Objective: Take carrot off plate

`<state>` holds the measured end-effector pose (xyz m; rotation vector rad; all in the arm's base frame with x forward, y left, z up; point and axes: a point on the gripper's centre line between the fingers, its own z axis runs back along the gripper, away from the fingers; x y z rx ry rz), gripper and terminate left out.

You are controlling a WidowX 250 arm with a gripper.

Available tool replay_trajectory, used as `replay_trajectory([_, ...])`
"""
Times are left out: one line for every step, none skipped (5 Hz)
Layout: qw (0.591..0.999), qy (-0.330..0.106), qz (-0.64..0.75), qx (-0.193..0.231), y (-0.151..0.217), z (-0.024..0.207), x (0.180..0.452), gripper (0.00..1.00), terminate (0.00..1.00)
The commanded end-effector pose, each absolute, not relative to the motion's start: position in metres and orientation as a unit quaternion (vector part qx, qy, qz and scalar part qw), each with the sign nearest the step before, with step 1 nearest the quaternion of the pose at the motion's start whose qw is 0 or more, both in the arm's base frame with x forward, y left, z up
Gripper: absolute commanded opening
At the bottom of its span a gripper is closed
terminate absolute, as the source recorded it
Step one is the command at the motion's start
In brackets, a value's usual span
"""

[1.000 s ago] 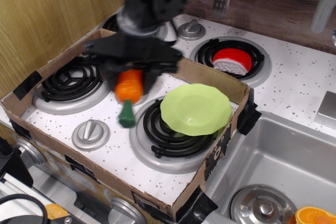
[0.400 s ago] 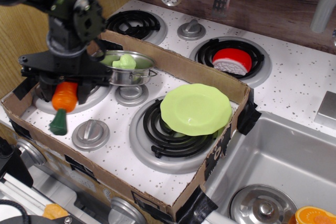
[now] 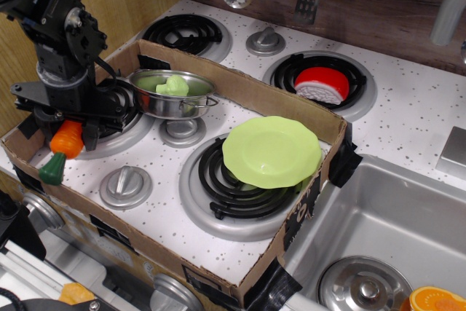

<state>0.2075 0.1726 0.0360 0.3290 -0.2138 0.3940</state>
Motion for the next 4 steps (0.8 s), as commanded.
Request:
replay_trajectory([0.968,-0.14,0.111,0.177,0.203,0.042,0.245,0.0,0.0])
replay_trajectory([0.967,-0.153,0.091,0.184,0.212,0.045,0.258,0.0,0.0])
replay_trajectory([0.968,-0.162,0.065,0.183,0.222,0.046,0.272,0.0,0.0])
replay_trajectory([0.968,-0.17,0.054,0.176,0.221,0.049,0.272,1.0,0.0])
